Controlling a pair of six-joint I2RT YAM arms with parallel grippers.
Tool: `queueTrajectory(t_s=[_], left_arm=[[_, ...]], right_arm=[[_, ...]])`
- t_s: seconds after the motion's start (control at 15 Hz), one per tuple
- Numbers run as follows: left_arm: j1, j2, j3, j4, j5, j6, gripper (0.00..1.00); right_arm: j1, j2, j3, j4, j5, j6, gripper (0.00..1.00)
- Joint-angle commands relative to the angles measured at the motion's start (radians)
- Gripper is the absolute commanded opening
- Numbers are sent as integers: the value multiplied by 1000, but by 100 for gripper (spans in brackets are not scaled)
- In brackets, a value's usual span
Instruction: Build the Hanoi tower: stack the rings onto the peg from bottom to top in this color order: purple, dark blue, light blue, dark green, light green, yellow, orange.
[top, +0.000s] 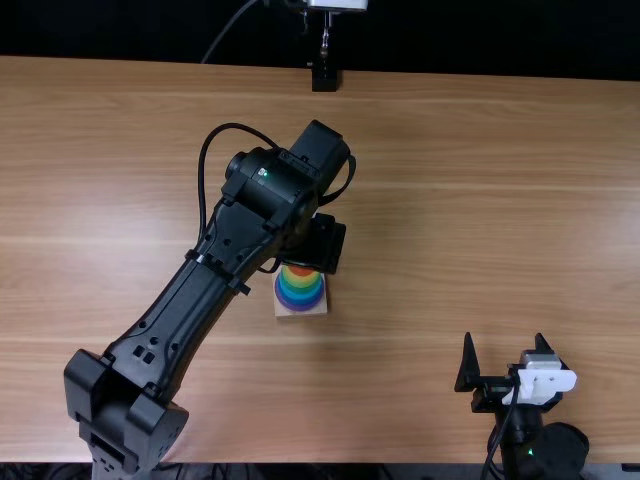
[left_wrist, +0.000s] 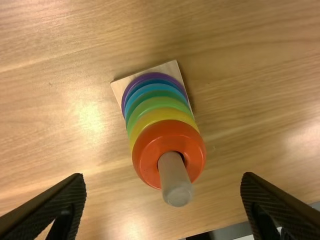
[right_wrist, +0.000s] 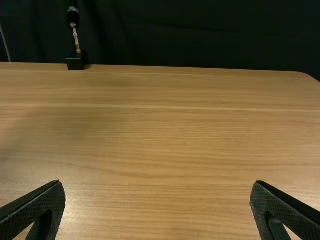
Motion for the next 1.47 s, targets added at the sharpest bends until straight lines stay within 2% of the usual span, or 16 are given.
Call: queueTrajectory(t_s=[0.0, 0.13, 0.27, 0.4, 0.67, 0.73, 0.87, 1.0, 1.13, 1.4], left_arm=[[23, 9, 4, 27, 4, -12, 100], [98, -19, -13, 204, 4, -8, 100], [172, -163, -111, 370, 2, -8, 100], [253, -232, -228, 480, -3, -5, 100], [414, -445, -502, 659, 4, 3, 100], [445, -522, -587, 725, 4, 38, 100], [490, -645, -761, 896, 4, 159, 100], [508, -781, -924, 1047, 0, 250, 100], [511, -927, -1093, 1154, -2, 288, 100], [537, -1309, -1469, 1358, -9, 290, 100]], right_arm=[[-7, -13, -62, -71, -9, -3, 100], [-7, -13, -62, -71, -9, -3, 100], [-7, -13, -62, -71, -9, -3, 100], [-7, -13, -62, -71, -9, -3, 100], [-7, -13, -62, -71, -9, -3, 100], [-7, -13, -62, -71, -9, -3, 100], [-7, -13, -62, -71, -9, -3, 100], [-7, -13, -62, -71, -9, -3, 100], [-7, -13, -62, -71, -9, -3, 100], [-7, -13, -62, -71, -9, -3, 100]])
